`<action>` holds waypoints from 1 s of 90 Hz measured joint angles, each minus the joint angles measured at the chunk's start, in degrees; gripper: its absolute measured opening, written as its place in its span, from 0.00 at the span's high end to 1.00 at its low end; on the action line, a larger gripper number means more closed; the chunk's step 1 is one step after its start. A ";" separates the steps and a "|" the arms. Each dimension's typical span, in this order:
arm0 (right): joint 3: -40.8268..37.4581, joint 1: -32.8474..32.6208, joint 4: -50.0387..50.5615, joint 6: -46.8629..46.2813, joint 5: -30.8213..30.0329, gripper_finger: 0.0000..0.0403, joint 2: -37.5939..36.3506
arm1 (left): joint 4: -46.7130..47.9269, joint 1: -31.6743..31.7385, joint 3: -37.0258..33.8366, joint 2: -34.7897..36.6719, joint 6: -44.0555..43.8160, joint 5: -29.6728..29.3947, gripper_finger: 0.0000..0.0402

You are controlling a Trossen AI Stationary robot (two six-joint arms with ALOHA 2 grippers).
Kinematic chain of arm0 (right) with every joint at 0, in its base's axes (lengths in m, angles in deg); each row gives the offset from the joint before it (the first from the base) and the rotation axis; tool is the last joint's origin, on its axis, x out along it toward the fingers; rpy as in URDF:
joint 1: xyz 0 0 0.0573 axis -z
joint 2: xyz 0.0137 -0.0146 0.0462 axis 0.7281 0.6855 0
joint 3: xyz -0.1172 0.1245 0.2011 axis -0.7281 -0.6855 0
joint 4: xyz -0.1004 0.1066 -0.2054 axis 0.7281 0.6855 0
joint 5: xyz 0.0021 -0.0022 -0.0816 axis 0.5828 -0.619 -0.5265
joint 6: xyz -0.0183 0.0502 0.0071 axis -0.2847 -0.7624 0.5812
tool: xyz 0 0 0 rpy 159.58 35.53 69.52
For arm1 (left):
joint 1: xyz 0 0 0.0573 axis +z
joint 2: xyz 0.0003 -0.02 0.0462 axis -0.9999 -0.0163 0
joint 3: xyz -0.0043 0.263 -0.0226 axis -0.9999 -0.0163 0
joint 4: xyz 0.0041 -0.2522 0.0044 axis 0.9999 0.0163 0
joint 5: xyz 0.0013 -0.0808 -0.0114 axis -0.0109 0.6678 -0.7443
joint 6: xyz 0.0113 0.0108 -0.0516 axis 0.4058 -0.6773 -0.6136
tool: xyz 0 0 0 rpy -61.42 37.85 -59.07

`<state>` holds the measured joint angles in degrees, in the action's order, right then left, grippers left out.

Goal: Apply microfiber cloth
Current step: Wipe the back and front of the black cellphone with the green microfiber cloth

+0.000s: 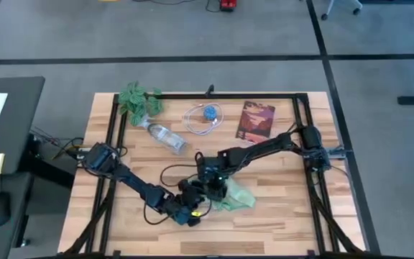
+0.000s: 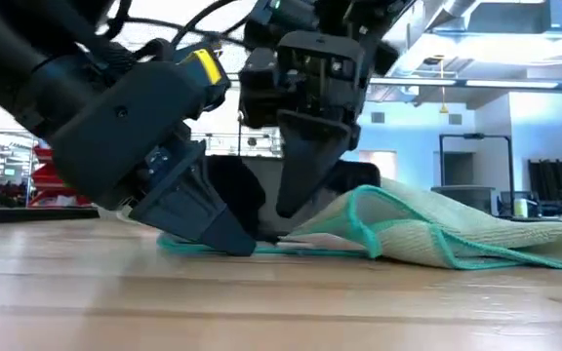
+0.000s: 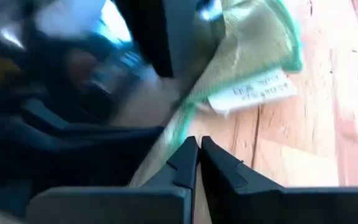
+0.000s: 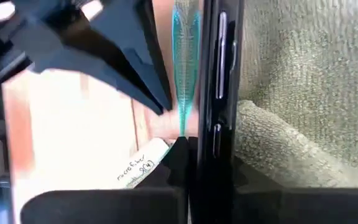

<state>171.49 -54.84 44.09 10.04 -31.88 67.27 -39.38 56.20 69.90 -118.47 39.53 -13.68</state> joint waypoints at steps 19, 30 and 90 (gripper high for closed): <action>0.09 -2.84 1.37 0.00 -11.33 0.98 -8.67 | -0.30 -1.28 -0.09 0.08 -0.41 -1.86 1.00; -3.68 -4.70 1.74 -0.84 -14.07 0.98 -14.64 | -0.48 -1.30 -0.09 0.08 -0.29 -1.85 1.00; -38.13 -8.57 -40.17 -13.04 -21.53 0.97 -25.29 | 11.76 -1.67 0.48 9.14 1.93 -3.96 0.80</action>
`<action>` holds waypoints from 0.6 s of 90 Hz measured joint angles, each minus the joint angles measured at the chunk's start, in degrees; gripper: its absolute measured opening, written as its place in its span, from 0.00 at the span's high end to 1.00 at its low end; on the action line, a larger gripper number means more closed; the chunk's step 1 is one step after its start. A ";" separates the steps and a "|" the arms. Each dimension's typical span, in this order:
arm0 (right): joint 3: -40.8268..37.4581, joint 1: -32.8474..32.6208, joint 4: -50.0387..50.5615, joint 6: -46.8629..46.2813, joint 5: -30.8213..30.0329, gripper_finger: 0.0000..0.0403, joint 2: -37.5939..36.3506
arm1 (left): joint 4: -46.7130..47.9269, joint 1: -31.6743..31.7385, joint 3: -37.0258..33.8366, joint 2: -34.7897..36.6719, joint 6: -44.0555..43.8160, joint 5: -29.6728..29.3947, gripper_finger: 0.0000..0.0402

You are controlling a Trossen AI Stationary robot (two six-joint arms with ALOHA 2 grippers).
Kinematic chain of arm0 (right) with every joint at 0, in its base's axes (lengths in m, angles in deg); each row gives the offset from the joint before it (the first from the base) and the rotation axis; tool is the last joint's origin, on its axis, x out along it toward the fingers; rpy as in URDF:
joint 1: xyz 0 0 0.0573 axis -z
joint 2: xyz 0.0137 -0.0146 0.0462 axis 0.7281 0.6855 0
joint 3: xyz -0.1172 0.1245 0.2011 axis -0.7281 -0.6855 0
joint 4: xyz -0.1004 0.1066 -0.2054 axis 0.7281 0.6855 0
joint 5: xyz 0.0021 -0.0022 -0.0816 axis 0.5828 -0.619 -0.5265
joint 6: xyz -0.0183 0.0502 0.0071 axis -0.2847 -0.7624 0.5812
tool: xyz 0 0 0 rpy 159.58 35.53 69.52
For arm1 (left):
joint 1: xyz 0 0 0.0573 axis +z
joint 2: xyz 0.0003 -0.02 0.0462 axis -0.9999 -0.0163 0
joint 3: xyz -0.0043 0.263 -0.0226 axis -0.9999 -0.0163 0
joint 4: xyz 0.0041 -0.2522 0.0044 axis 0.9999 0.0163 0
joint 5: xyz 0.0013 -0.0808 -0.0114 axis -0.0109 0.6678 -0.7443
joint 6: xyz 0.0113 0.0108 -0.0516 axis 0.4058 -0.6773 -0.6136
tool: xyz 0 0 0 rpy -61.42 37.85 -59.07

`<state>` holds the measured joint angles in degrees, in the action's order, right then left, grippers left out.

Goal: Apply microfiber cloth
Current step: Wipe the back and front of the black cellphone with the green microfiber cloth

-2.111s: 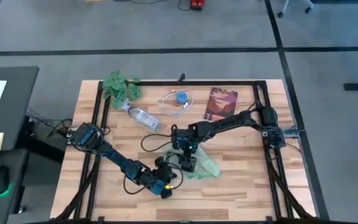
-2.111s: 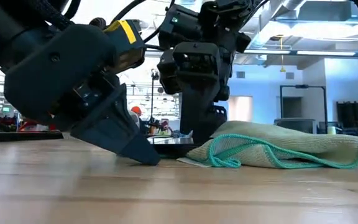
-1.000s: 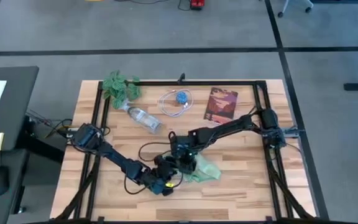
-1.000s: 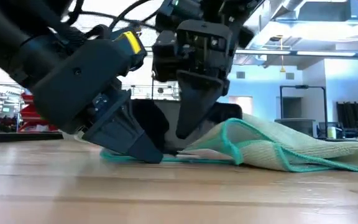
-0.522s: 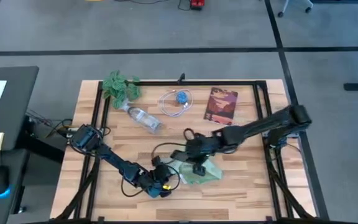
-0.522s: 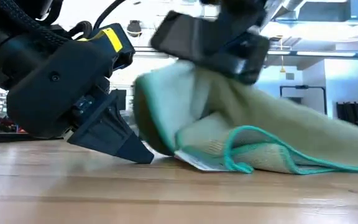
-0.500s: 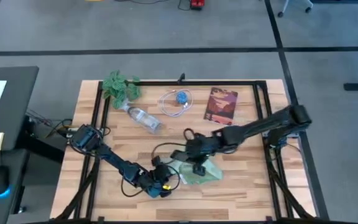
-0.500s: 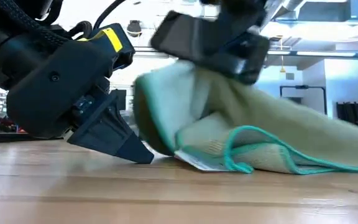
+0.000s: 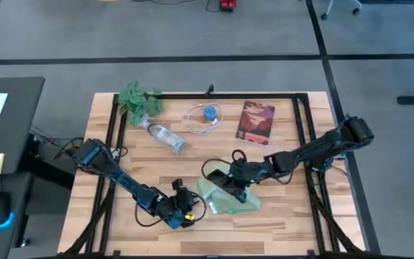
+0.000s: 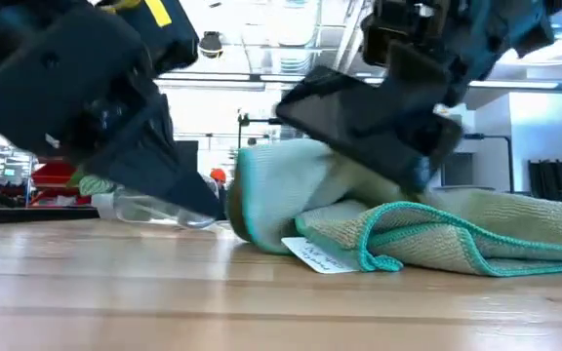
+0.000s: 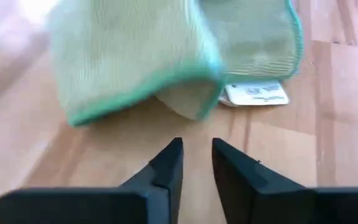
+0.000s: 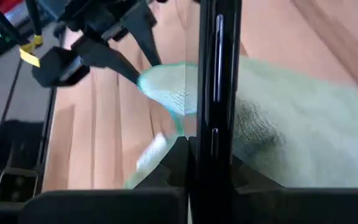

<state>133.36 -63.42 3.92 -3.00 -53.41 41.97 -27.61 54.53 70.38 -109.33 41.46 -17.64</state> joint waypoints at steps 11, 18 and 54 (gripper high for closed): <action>-0.10 -0.30 -6.59 1.71 -0.82 0.96 5.15 | 0.58 -0.30 0.00 3.08 0.79 -2.37 0.78; 0.36 -0.26 -7.76 2.13 -0.89 0.96 7.22 | 0.32 -1.02 0.04 4.58 1.34 -5.14 0.77; 0.99 -0.62 -8.48 3.75 -1.04 0.96 8.53 | -0.53 2.50 -0.72 6.28 -0.25 -8.16 0.55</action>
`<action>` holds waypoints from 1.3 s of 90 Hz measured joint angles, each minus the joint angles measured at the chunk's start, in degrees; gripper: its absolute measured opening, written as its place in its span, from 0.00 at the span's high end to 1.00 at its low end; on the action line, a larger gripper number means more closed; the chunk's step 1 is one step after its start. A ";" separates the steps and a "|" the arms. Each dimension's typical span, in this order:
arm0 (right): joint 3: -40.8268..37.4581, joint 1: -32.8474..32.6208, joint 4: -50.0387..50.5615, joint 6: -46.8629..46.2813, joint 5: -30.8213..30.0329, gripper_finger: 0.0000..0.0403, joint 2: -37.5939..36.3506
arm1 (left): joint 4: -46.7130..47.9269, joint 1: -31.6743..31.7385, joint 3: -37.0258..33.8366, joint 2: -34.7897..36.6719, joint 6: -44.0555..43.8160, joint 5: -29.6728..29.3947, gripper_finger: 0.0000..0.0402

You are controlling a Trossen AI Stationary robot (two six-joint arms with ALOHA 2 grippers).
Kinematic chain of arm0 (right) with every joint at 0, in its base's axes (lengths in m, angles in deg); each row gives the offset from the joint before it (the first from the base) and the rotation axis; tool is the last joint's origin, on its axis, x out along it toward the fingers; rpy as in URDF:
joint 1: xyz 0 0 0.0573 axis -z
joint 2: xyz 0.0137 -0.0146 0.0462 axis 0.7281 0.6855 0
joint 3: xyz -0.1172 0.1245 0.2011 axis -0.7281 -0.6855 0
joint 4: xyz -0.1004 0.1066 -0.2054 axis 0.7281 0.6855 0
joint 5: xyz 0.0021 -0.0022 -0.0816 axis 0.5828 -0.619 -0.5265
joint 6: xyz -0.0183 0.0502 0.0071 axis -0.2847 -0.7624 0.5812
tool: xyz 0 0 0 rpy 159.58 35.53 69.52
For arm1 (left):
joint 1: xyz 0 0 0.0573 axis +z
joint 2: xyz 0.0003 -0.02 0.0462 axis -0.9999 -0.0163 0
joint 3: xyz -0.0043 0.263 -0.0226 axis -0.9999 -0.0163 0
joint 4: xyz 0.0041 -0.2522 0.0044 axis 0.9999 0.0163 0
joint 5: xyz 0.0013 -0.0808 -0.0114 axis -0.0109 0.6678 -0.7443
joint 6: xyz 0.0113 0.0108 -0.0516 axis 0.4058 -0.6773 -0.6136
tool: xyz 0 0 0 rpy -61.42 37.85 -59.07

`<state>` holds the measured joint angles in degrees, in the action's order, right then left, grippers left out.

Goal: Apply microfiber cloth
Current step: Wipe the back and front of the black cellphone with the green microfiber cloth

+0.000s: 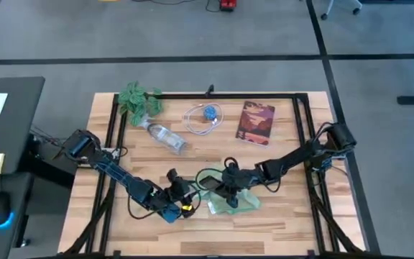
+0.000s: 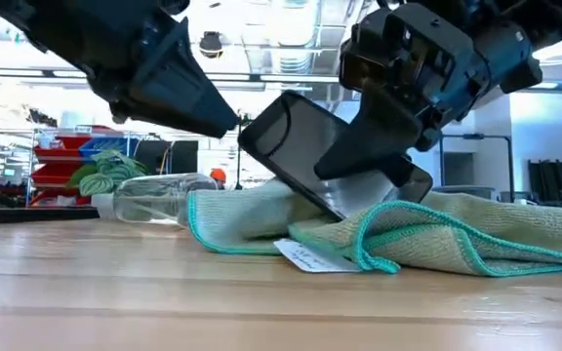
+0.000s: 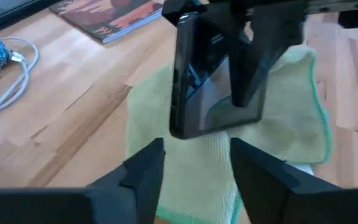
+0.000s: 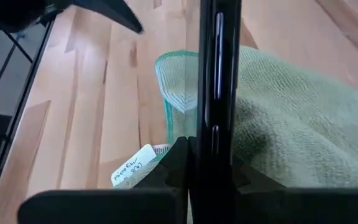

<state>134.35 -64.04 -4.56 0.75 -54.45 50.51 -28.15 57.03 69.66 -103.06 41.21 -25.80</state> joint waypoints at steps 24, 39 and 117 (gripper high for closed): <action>1.06 -0.44 0.77 0.73 0.15 0.96 0.33 | -7.04 4.94 -0.04 -0.37 9.46 7.26 0.44; 1.06 -0.62 0.70 1.16 0.35 0.96 0.33 | -9.91 5.88 -0.04 -0.38 12.98 12.89 0.62; 9.01 -4.47 26.44 17.93 -3.46 0.51 -7.01 | -12.14 5.66 0.02 -0.32 17.24 16.78 0.97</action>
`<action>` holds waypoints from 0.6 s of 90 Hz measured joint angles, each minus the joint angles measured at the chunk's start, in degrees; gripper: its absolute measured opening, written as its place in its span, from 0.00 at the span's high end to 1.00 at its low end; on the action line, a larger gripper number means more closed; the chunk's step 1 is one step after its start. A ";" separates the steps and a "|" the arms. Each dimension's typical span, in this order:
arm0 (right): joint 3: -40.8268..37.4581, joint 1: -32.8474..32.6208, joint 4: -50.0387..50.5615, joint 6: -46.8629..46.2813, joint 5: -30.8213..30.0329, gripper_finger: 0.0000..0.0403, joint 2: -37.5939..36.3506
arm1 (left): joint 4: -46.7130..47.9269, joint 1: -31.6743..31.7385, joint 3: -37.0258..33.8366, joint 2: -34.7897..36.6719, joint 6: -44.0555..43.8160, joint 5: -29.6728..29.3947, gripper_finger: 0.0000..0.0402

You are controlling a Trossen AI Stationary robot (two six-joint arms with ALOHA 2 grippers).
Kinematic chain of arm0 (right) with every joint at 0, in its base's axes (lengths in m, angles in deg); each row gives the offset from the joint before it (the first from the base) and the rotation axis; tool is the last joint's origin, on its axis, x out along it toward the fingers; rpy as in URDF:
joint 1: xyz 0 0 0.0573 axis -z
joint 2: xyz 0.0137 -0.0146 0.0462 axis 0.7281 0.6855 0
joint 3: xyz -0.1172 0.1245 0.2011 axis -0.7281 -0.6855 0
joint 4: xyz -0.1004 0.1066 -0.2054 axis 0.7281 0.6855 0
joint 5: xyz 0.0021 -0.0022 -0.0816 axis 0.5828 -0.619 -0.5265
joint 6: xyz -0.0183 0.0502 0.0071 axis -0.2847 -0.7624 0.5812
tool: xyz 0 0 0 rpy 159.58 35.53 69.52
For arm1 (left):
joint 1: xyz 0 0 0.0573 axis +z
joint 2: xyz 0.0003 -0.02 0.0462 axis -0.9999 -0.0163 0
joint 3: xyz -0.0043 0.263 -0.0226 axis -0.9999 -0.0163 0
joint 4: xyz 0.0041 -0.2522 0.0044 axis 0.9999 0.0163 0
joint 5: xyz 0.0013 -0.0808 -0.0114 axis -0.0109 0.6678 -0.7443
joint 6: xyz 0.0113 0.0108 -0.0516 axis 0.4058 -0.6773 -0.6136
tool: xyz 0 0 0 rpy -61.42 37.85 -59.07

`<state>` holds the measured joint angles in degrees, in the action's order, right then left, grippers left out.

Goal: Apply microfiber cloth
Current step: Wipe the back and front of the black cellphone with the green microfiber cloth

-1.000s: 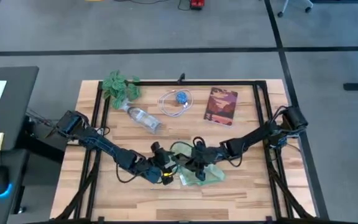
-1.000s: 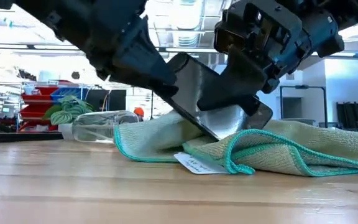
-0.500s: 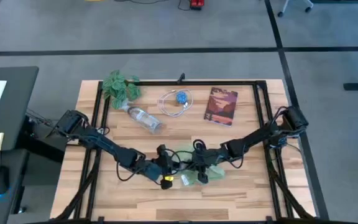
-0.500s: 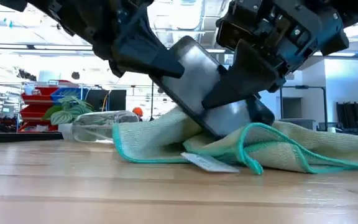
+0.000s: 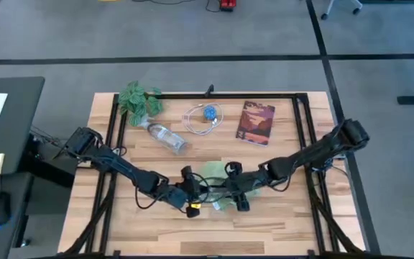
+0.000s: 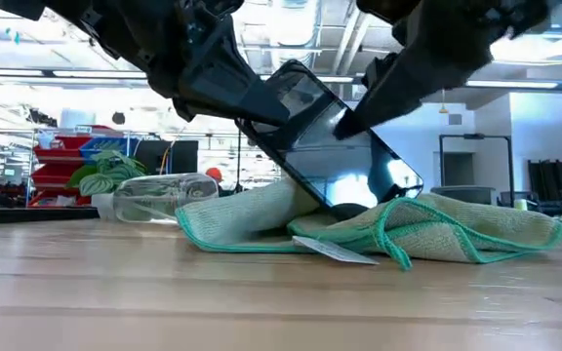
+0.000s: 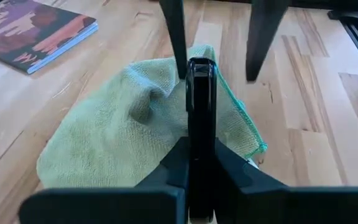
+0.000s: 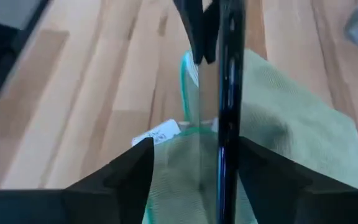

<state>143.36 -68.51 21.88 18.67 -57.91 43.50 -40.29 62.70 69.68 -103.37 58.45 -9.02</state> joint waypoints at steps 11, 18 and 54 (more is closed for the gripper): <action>0.95 -0.25 -0.27 -0.06 -1.22 0.62 2.72 | 0.04 -0.02 0.00 0.00 -0.04 0.08 0.95; 1.39 -0.08 -0.23 -1.48 -1.33 0.73 3.67 | 0.18 -0.03 0.00 0.00 -0.04 0.26 0.94; 0.55 -2.23 1.46 -9.19 -9.56 0.96 -2.26 | 1.97 -1.38 0.11 5.86 5.23 -2.19 0.76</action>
<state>143.91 -70.74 23.34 9.49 -67.47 41.24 -38.32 61.32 69.79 -97.51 63.67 -11.21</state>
